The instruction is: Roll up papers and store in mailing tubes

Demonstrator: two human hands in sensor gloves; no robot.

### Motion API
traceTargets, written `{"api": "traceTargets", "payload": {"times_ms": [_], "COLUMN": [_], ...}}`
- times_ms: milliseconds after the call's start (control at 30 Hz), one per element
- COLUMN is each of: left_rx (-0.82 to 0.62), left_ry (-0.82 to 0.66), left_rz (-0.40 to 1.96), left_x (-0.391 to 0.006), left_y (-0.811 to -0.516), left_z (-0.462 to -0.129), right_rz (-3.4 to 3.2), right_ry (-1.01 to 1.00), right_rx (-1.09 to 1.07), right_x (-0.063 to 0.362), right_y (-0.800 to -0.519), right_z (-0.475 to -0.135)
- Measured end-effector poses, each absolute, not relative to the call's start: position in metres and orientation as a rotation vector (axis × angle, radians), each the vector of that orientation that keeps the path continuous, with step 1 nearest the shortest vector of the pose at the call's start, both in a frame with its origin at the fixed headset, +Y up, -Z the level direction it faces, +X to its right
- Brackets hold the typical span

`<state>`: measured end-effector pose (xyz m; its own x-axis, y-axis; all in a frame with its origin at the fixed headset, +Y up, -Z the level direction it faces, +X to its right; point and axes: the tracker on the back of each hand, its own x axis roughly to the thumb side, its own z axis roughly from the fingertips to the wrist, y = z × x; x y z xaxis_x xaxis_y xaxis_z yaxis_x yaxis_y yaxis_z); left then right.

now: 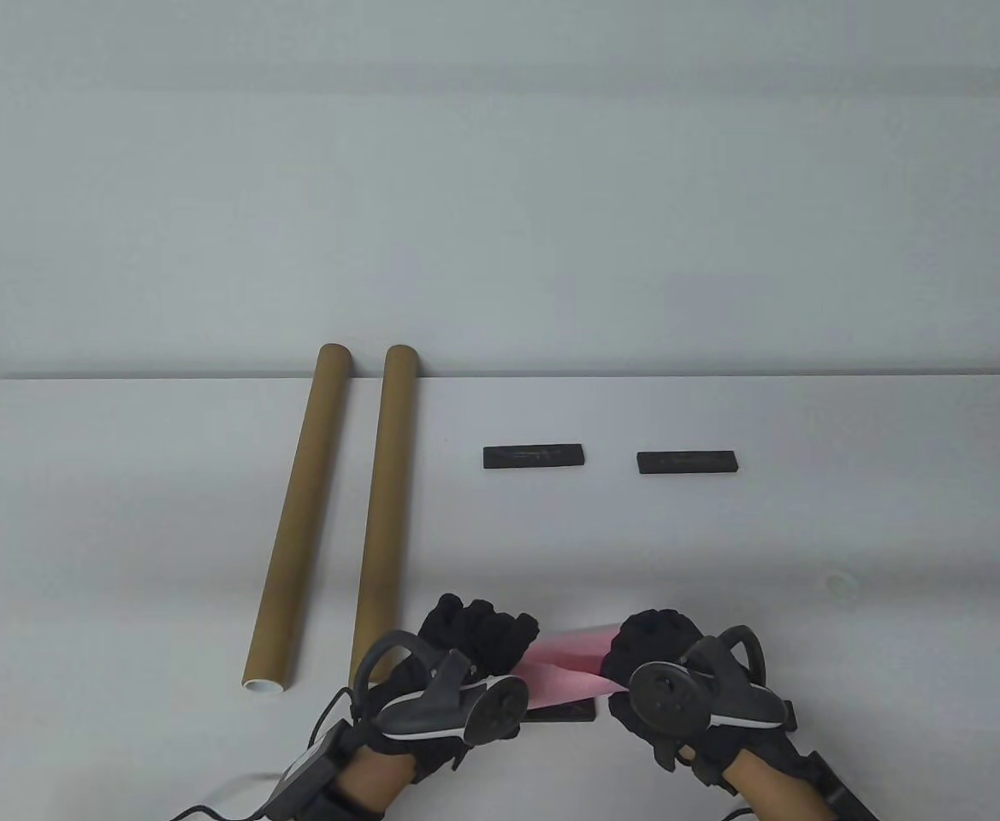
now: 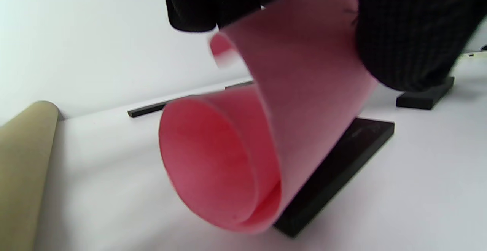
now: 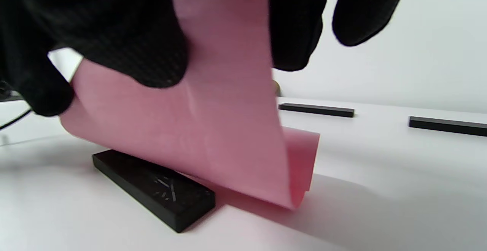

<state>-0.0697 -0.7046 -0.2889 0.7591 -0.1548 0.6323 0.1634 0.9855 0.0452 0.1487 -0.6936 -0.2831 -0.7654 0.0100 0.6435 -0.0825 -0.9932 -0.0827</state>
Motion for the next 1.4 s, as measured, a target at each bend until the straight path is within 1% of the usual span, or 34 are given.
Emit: {"api": "traceTargets", "payload": {"times_ms": [33, 67, 133, 200, 267, 300, 333, 433, 500, 533, 567, 600, 633, 700, 767, 833, 867, 967, 1100, 1133, 1267, 1333, 1400], "left_rx": [-0.039, -0.055, -0.036, -0.028, -0.023, -0.044, -0.034, 0.003, 0.027, 0.031, 0.026, 0.031, 0.033, 0.023, 0.009, 0.004, 0.011, 0.046, 0.165, 0.179, 0.204, 0.196, 0.160], "left_ry": [-0.707, -0.711, -0.716, -0.722, -0.729, -0.725, -0.708, -0.673, -0.653, -0.648, -0.633, -0.625, -0.615, -0.601, -0.595, -0.598, -0.598, -0.601, -0.633, -0.640, -0.641, -0.644, -0.640], "left_rz": [-0.177, -0.181, -0.158, -0.106, -0.056, -0.045, -0.038, -0.064, -0.076, -0.072, -0.052, -0.022, -0.010, 0.017, 0.045, 0.045, 0.028, -0.030, -0.168, -0.199, -0.243, -0.242, -0.208], "left_x": [-0.070, -0.070, -0.070, -0.071, -0.071, -0.071, -0.071, -0.073, -0.074, -0.074, -0.075, -0.077, -0.078, -0.081, -0.081, -0.081, -0.081, -0.079, -0.073, -0.070, -0.063, -0.063, -0.064], "left_y": [-0.707, -0.708, -0.708, -0.707, -0.706, -0.706, -0.706, -0.705, -0.704, -0.703, -0.702, -0.701, -0.700, -0.700, -0.701, -0.702, -0.703, -0.704, -0.703, -0.703, -0.704, -0.706, -0.707], "left_z": [-0.290, -0.290, -0.290, -0.290, -0.291, -0.291, -0.291, -0.291, -0.292, -0.293, -0.295, -0.296, -0.297, -0.300, -0.301, -0.300, -0.299, -0.297, -0.289, -0.287, -0.285, -0.287, -0.290], "right_rz": [2.930, 2.964, 2.976, 2.952, 2.947, 2.940, 2.928, 2.843, 2.791, 2.783, 2.785, 2.798, 2.819, 2.925, 2.986, 3.018, 3.028, 2.988, 2.890, 2.860, 2.745, 2.709, 2.756], "right_ry": [-0.266, -0.347, -0.483, -0.553, -0.522, -0.472, -0.439, -0.242, -0.149, -0.147, -0.173, -0.254, -0.302, -0.495, -0.608, -0.640, -0.629, -0.509, -0.285, -0.206, -0.018, 0.011, -0.054], "right_rx": [1.104, 1.107, 1.133, 1.118, 1.100, 1.081, 1.064, 1.004, 0.957, 0.935, 0.921, 0.918, 0.936, 1.018, 1.039, 1.034, 1.019, 0.948, 0.847, 0.815, 0.792, 0.799, 0.885], "right_x": [0.148, 0.148, 0.148, 0.150, 0.150, 0.152, 0.153, 0.157, 0.160, 0.162, 0.163, 0.164, 0.164, 0.160, 0.154, 0.150, 0.149, 0.149, 0.154, 0.155, 0.159, 0.159, 0.159], "right_y": [-0.692, -0.690, -0.685, -0.682, -0.682, -0.683, -0.684, -0.689, -0.692, -0.692, -0.692, -0.692, -0.692, -0.692, -0.695, -0.697, -0.698, -0.699, -0.700, -0.701, -0.704, -0.704, -0.700], "right_z": [-0.280, -0.277, -0.272, -0.269, -0.270, -0.272, -0.273, -0.281, -0.285, -0.287, -0.287, -0.285, -0.284, -0.278, -0.276, -0.277, -0.278, -0.284, -0.291, -0.293, -0.297, -0.297, -0.296]}}
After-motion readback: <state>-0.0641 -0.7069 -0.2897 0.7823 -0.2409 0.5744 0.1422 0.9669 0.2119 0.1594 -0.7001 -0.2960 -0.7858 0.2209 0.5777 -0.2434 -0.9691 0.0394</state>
